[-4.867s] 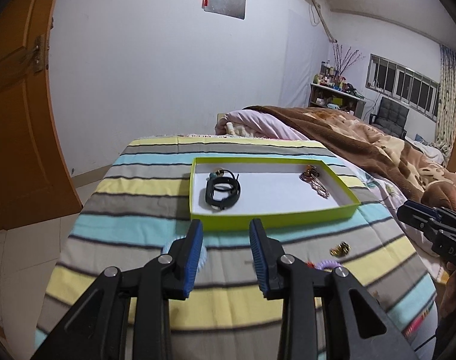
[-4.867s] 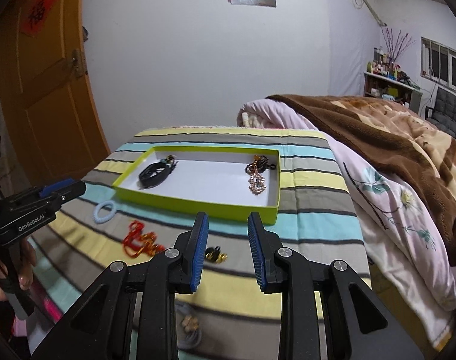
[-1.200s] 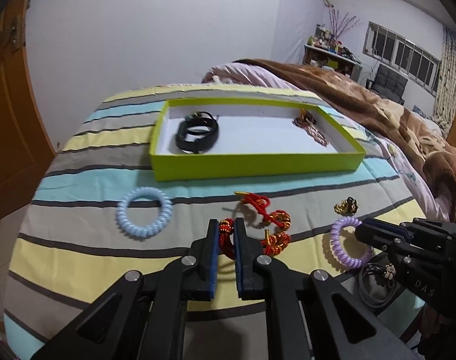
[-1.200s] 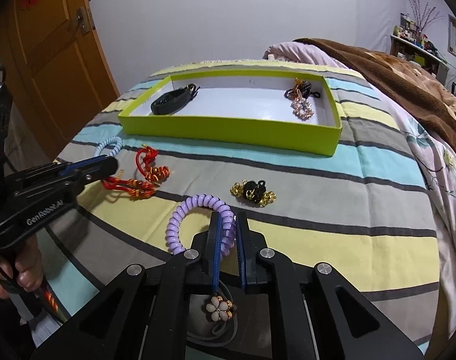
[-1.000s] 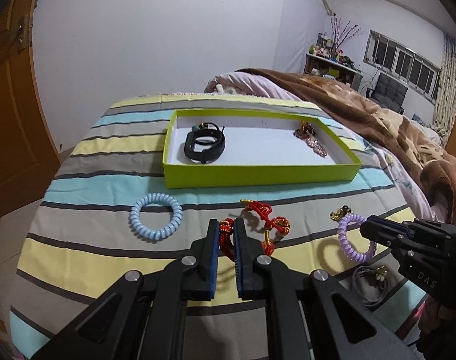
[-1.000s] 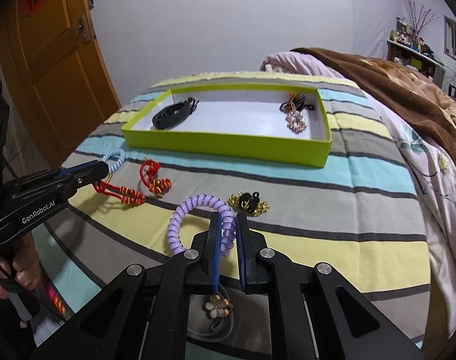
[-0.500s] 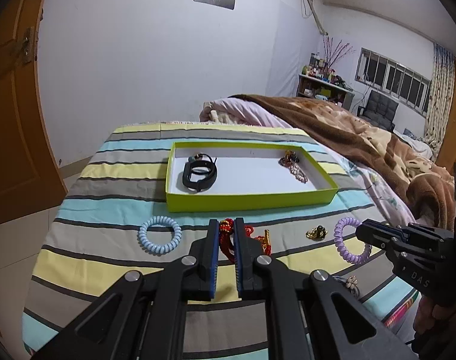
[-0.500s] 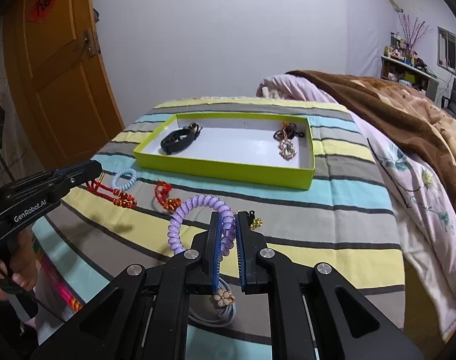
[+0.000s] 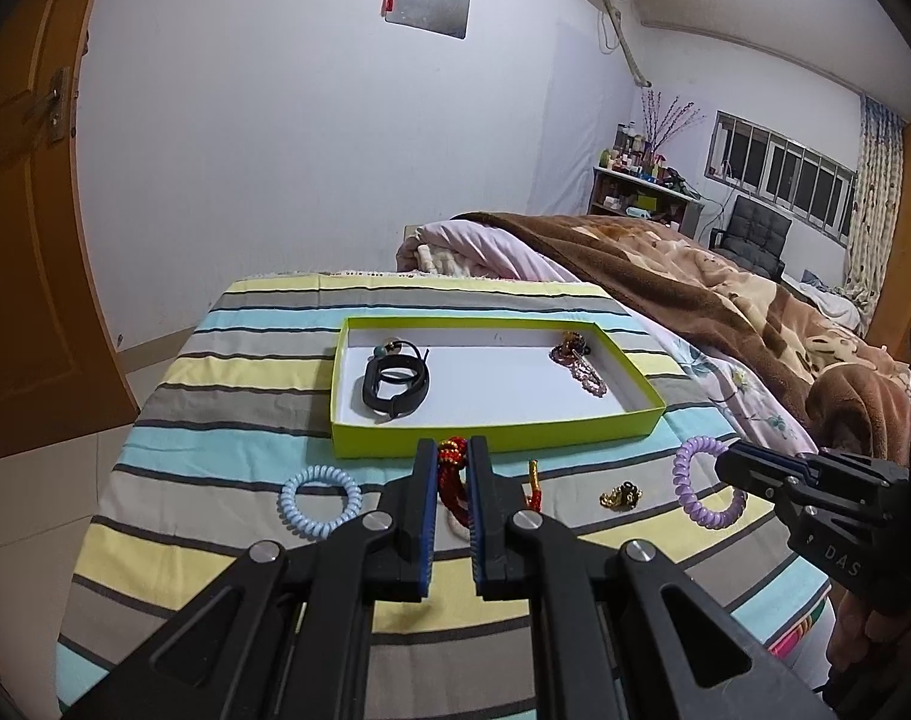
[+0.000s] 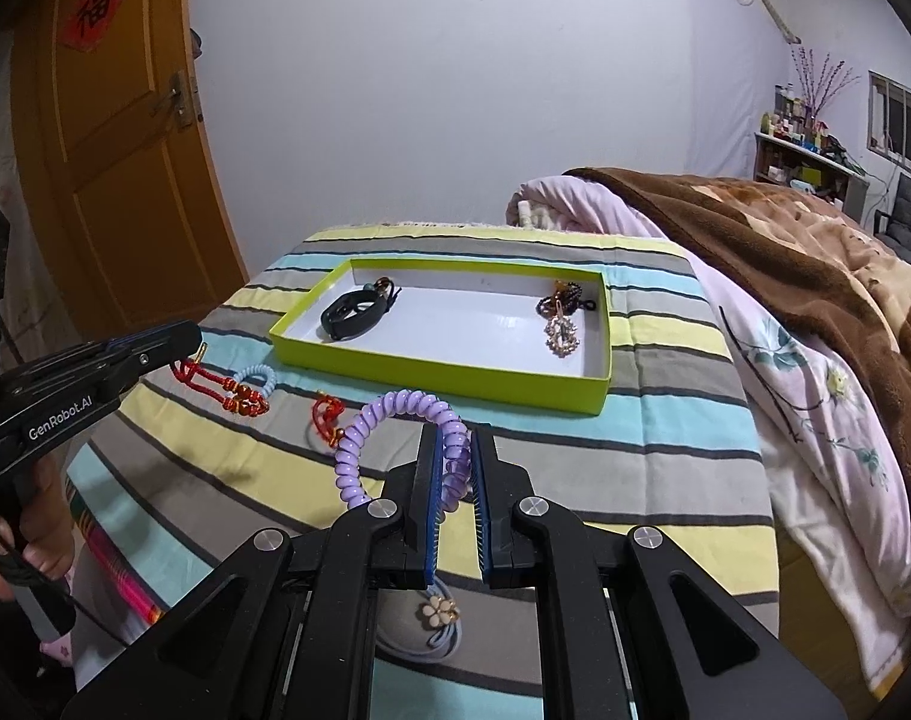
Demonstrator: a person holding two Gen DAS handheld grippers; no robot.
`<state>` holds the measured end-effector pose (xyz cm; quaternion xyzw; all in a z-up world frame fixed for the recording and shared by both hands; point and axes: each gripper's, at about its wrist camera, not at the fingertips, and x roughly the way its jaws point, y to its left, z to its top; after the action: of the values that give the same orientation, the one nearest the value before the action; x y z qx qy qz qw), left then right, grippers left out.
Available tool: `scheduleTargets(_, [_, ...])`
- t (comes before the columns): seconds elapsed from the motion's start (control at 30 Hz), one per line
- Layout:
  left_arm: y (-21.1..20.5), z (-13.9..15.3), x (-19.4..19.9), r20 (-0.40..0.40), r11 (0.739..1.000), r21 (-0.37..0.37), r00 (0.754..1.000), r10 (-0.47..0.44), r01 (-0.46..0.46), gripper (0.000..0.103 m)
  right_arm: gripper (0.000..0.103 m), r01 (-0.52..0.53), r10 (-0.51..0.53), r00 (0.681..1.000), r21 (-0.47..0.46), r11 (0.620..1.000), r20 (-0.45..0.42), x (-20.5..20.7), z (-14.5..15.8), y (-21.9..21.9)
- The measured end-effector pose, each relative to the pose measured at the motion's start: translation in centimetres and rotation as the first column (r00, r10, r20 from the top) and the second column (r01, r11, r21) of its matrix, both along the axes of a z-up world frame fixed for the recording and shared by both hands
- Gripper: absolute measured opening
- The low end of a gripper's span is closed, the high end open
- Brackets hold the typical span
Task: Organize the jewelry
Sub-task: 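Carry the red cord and purple coil with both grippers into the green box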
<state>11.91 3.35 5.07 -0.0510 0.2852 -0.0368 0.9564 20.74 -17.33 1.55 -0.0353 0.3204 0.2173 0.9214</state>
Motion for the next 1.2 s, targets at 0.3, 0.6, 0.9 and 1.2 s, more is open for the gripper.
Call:
scheduleTargets(0.3, [-0.1, 0.6, 2.5, 0.018, 1.000, 0.012, 1.000, -0.005, 0.005, 0.010, 0.009, 0.011, -0.011, 1.000, -0.006, 1.000, 0.015, 2.4, 0.4, -0.1])
scheduleTargets(0.6, [-0.1, 0.5, 5.9, 0.019, 1.000, 0.018, 1.000, -0.006, 0.006, 0.010, 0.009, 0.026, -0.026, 0.999, -0.019, 0.999, 0.022, 5.7, 0.4, 0.2])
scheduleTargets(0.9, [0.1, -0.7, 9.1, 0.008, 1.000, 0.018, 1.000, -0.002, 0.002, 0.010, 0.009, 0.048, -0.047, 0.999, -0.039, 0.998, 0.013, 9.5, -0.6, 0.6])
scheduleTargets(1.2, [-0.4, -3.1, 12.5, -0.053, 0.999, 0.033, 0.999, -0.013, 0.014, 0.010, 0.009, 0.078, -0.082, 0.996, -0.072, 0.994, -0.047, 14.2, -3.2, 0.6])
